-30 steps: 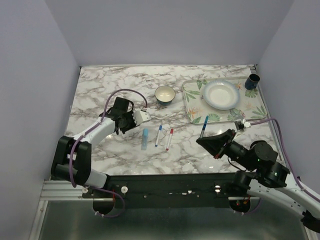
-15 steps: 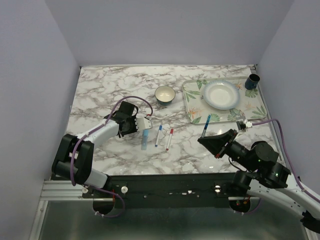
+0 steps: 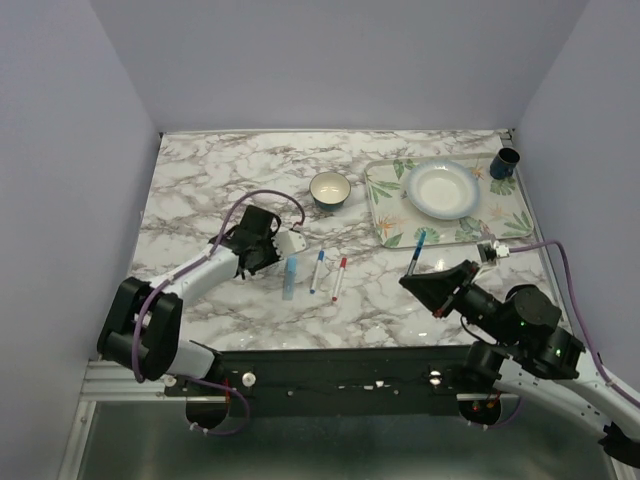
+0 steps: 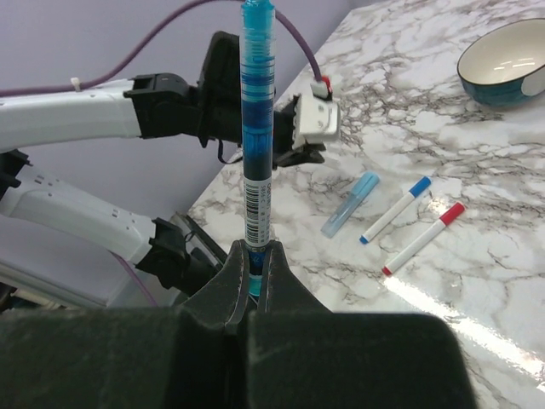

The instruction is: Insert the pens into the pen caps

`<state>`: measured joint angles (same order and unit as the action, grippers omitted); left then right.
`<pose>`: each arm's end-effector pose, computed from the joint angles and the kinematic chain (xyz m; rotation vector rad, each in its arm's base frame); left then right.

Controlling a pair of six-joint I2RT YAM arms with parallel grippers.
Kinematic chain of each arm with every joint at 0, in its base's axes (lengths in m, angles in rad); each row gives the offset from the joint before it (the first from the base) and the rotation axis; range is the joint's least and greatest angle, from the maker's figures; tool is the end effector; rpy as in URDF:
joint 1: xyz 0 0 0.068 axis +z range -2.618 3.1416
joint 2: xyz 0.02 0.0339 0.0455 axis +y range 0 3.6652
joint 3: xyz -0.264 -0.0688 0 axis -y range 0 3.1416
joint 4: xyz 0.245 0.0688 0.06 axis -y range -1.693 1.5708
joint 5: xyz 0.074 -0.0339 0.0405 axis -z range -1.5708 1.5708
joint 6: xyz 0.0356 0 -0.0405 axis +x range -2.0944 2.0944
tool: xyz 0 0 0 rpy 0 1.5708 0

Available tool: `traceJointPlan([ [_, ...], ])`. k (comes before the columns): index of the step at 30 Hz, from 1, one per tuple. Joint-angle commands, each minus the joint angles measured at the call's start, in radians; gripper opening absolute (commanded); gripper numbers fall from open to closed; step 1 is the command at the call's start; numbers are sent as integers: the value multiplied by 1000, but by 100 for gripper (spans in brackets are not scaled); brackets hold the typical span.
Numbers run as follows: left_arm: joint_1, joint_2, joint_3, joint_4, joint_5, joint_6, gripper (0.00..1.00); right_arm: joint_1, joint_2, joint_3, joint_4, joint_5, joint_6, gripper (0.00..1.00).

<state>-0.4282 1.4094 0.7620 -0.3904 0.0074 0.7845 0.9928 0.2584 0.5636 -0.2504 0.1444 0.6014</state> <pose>0.2409 -0.1102 0.1798 1.4914 2.1459 0.1169 0.0532 0.0721 0.3178 -0.1947 1.6219 1.1485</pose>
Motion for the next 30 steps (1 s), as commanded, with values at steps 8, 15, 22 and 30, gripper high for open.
traceJointPlan([
  [8,62,279,606,-247,-340,-836,0,0,-25,1,-15,14,31,1],
  [15,140,206,595,-232,-294,-1406,2,-2,-39,-5,-38,38,38,1],
  [22,244,196,479,-457,-224,-2076,23,0,-41,2,-41,49,34,1],
  [30,243,326,386,-468,-67,-2232,45,-2,-22,5,-38,50,23,1],
])
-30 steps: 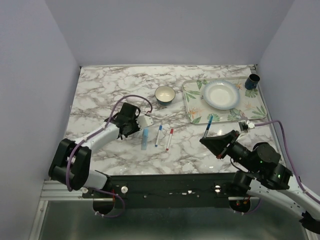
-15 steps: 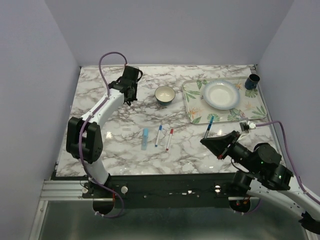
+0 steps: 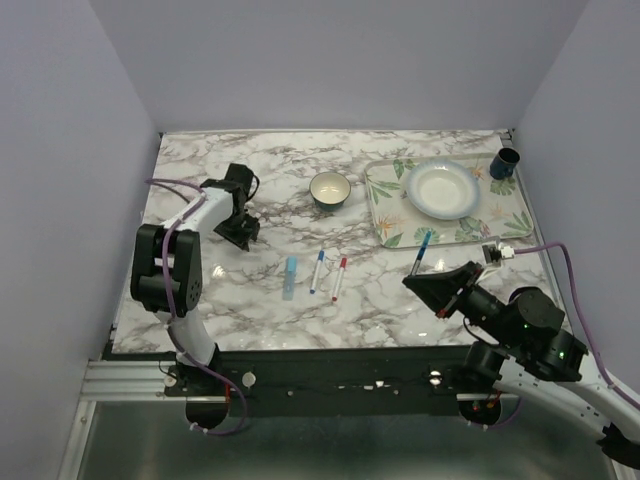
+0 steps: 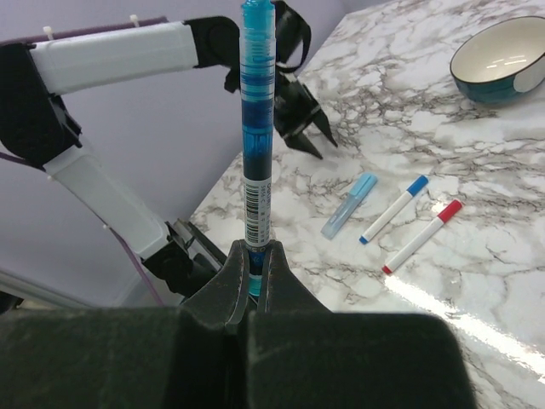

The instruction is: Insert the pens into the pen caps

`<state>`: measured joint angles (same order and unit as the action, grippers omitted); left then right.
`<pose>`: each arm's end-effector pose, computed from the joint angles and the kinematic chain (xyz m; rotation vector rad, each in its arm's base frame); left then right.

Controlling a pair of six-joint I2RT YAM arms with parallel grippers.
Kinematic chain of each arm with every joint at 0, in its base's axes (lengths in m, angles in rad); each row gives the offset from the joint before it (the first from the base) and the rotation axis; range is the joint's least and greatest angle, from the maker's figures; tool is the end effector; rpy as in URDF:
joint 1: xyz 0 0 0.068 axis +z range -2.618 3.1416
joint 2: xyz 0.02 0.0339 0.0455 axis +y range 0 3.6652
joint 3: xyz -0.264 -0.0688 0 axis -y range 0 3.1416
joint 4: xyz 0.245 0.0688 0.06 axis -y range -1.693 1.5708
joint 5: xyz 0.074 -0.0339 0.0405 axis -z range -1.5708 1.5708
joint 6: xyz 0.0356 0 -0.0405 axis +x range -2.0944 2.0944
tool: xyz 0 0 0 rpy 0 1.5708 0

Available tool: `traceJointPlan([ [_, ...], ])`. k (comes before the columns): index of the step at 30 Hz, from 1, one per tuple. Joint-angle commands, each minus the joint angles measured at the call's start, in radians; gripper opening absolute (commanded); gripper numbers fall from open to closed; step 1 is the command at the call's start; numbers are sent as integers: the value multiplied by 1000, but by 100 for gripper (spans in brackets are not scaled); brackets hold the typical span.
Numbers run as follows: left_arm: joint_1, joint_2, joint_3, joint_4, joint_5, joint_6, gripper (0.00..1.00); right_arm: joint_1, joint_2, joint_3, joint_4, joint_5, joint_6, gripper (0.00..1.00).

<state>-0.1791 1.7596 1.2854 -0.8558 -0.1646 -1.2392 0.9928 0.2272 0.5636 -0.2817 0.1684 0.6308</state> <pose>0.3365 -0.0550 0.2083 -1.4665 2.4464 -0.0462 0.0504 0.0664 0.3164 -0.1504 1.6281 1.1534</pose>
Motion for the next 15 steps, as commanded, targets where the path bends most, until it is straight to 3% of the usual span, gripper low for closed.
traceJointPlan([
  [1,-7,-67,-159,9,100,-276,48,0,9,7,-10,29,-11,1],
  [8,-2,-57,-207,-11,106,-400,55,-2,6,4,-10,42,-14,1],
  [10,0,-48,-228,70,117,-405,56,0,8,5,-10,40,-14,1],
  [15,3,-28,-201,26,50,-421,56,0,-9,15,-36,48,-14,1],
])
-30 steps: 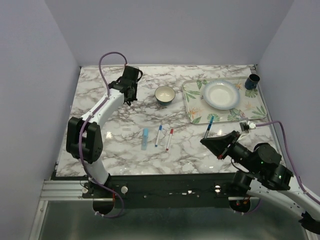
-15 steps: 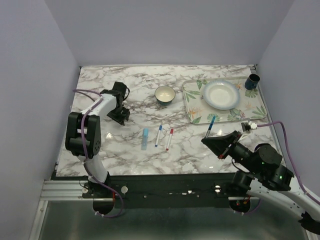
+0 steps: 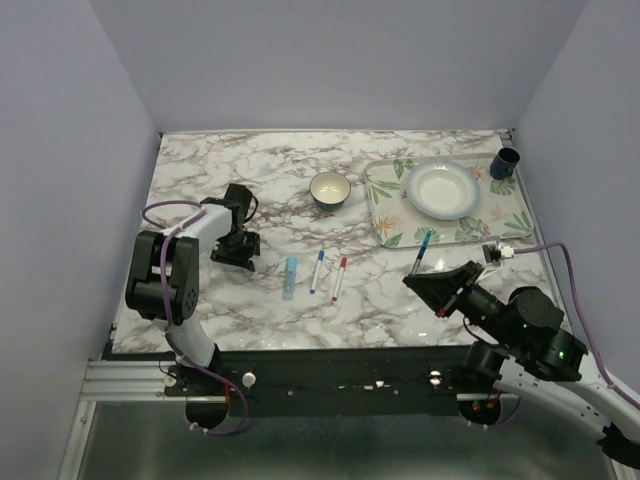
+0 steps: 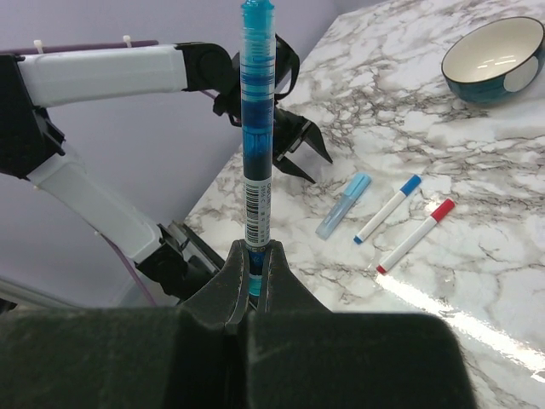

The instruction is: Insert the pens into the pen caps

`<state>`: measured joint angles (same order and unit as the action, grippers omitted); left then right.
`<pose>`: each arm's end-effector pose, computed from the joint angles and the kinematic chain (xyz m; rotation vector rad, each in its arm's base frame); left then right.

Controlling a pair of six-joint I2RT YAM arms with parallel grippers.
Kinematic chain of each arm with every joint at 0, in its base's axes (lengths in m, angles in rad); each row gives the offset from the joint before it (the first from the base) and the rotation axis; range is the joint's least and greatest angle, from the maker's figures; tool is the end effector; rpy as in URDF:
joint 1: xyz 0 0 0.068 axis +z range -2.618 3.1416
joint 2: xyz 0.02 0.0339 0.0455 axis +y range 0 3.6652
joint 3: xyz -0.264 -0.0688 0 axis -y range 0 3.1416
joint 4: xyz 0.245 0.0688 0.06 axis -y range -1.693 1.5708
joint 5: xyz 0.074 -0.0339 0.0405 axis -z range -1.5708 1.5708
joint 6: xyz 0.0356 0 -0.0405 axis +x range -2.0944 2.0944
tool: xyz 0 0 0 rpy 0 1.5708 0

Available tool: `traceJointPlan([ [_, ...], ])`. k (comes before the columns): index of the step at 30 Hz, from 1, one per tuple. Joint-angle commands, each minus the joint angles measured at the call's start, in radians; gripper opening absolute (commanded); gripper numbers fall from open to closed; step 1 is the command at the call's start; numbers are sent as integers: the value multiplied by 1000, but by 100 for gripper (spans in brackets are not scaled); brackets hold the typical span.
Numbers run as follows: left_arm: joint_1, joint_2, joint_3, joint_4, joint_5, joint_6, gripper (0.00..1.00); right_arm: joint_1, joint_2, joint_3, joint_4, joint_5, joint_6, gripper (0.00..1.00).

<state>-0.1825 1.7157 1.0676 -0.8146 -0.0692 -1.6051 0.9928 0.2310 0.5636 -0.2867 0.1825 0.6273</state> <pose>0.2969 -0.0523 0.1658 -1.9754 2.2835 -0.0619 0.0512 0.0667 0.3156 -0.1430 1.6348 1.1358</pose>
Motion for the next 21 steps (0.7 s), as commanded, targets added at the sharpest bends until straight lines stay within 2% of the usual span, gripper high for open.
traceJointPlan([
  [1,6,3,12,-17,-72,-55,56,0,-18,16,-37,43,-15,1],
  [7,6,-36,-17,-27,-133,-64,55,0,-45,12,-48,75,-23,1],
  [21,-12,-28,-69,43,-138,-23,41,-2,-36,5,-36,68,-15,1],
])
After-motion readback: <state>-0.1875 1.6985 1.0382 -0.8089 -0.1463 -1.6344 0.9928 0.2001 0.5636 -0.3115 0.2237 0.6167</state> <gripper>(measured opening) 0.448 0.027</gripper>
